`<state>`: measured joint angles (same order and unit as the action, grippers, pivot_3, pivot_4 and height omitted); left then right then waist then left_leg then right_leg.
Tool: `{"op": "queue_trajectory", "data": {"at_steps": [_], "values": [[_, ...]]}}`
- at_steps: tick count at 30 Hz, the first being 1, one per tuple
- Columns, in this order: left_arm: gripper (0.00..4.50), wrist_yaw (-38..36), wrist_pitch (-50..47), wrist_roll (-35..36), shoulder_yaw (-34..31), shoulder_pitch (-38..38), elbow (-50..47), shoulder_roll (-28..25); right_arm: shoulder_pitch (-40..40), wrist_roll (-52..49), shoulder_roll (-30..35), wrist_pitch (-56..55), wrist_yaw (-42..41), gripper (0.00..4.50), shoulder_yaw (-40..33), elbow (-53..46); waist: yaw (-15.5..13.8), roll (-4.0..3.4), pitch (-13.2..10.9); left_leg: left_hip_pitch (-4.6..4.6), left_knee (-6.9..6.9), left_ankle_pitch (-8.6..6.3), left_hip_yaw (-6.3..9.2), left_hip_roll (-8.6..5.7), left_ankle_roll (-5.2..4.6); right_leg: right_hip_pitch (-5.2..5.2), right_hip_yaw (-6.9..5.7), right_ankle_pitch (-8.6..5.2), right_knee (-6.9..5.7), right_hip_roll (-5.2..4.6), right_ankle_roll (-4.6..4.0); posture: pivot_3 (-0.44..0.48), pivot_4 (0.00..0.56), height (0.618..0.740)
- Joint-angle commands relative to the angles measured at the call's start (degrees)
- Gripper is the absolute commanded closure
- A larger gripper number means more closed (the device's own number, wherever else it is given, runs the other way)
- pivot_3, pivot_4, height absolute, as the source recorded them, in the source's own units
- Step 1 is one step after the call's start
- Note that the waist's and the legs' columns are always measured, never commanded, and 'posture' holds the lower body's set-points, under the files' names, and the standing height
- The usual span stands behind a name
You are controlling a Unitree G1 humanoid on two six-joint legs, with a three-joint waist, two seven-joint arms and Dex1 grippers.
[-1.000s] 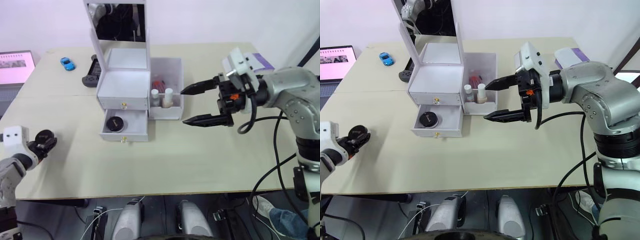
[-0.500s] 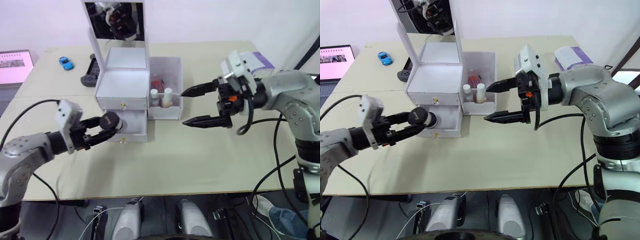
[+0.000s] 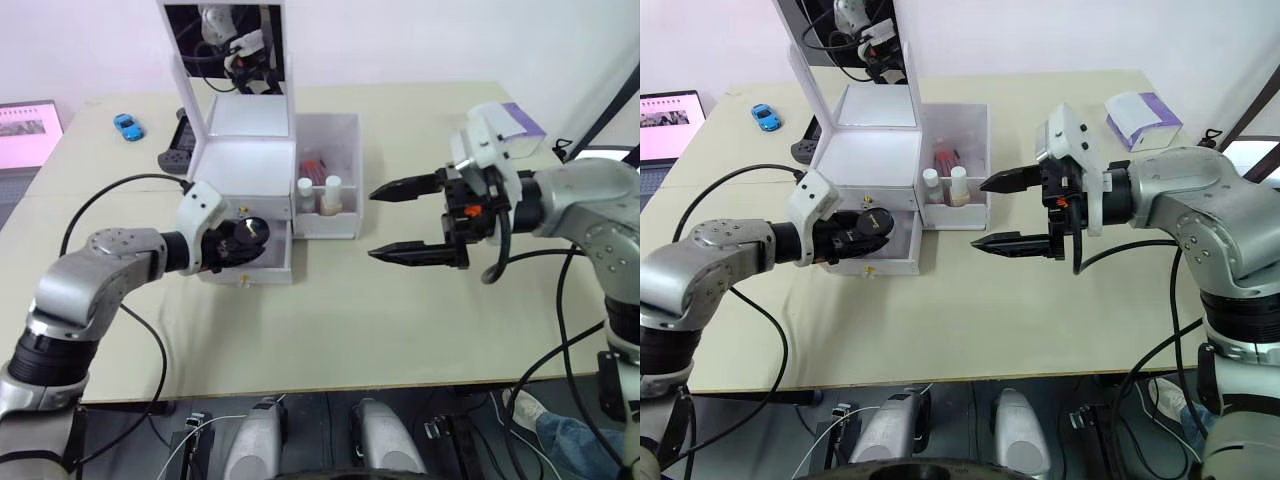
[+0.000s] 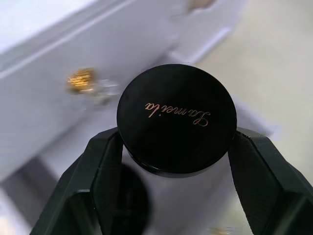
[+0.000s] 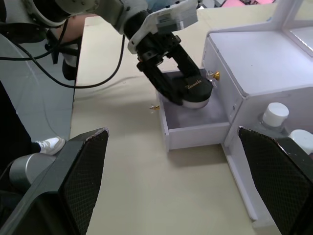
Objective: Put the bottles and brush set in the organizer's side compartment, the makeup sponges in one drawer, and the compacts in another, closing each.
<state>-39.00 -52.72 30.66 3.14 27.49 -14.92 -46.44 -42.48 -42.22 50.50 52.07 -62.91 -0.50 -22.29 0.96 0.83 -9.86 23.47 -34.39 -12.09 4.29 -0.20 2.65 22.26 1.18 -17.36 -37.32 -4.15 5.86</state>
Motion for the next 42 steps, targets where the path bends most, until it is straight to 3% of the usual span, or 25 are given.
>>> {"op": "queue_trajectory", "data": {"at_steps": [1, 16, 18, 20, 25, 33, 38, 42], "values": [[1.85, -0.89, 2.13, -2.06, 1.17, 1.10, 0.21, 0.92, -0.34, -1.28, 0.77, -0.16, 1.09, 0.00, -2.48, -1.87, -0.12, 0.00, 0.00, 0.00, 0.00, 0.00, 0.01, 0.00, 0.00, -0.01, 0.00, 0.00, 0.00, 0.00, 0.00, 0.000, 0.150, 0.740], [1.85, -3.63, 3.81, -6.08, 3.23, 2.25, 2.37, 3.79, -0.01, -1.99, 1.27, -0.61, 2.51, 0.00, -2.47, -2.11, -0.15, 0.01, -0.01, 0.00, -0.12, 0.00, 0.02, 0.00, 0.00, -0.05, 0.01, 0.00, -0.04, 0.02, 0.00, 0.000, 0.150, 0.740], [0.76, -3.89, 3.11, -5.63, 2.65, 2.52, 2.47, 4.19, -0.08, -1.93, 1.21, -0.70, 2.53, 0.00, -2.41, -1.97, -0.16, 0.01, -0.01, 0.00, -0.16, 0.00, 0.02, 0.00, 0.00, -0.06, 0.01, 0.00, -0.04, 0.02, 0.01, 0.000, 0.150, 0.740], [0.04, -4.27, 2.78, -5.33, 2.21, 2.71, 2.51, 4.34, 0.01, -1.85, 1.19, -0.84, 2.47, 0.00, -2.36, -1.88, -0.14, 0.01, -0.01, 0.00, -0.19, 0.00, 0.03, 0.00, 0.00, -0.07, 0.01, 0.00, -0.07, 0.02, 0.01, 0.000, 0.150, 0.740], [0.04, -5.17, 2.22, -5.13, 1.28, 2.84, 2.17, 3.51, 0.00, -1.66, 1.26, -1.02, 2.22, 0.00, -2.20, -1.60, -0.14, 0.01, -0.01, 0.01, -0.30, 0.00, 0.03, 0.01, 0.00, -0.08, 0.01, 0.00, -0.16, 0.03, 0.01, 0.000, 0.150, 0.740], [0.04, -11.10, 2.99, 2.41, -7.05, -1.76, -4.54, 1.03, 1.15, -1.54, 1.55, -1.55, 1.27, 0.00, -2.54, -0.42, -0.08, 0.01, -0.01, 0.02, -0.35, 0.00, 0.04, 0.03, 0.00, -0.08, 0.02, 0.00, -0.17, 0.03, 0.01, 0.000, 0.150, 0.740], [0.04, -14.70, 8.92, 4.13, -21.19, -13.26, -6.62, -3.12, 5.95, 6.74, 2.20, -11.16, 2.13, 0.00, -3.21, 7.20, 0.19, 0.01, -0.01, 0.01, -0.38, 0.00, -0.01, 0.08, -0.01, -0.07, 0.05, 0.00, -0.16, 0.04, -0.01, 0.000, 0.150, 0.740], [0.04, -13.37, 10.96, 5.53, -29.53, -21.02, -5.74, -1.55, 11.32, 10.66, 2.43, -18.44, 0.31, 0.00, -4.67, 14.66, -0.40, -0.01, -0.02, 0.00, -0.41, -0.01, -0.04, 0.08, 0.00, -0.12, 0.06, -0.01, -0.15, 0.02, -0.05, 0.000, 0.150, 0.740]]}}
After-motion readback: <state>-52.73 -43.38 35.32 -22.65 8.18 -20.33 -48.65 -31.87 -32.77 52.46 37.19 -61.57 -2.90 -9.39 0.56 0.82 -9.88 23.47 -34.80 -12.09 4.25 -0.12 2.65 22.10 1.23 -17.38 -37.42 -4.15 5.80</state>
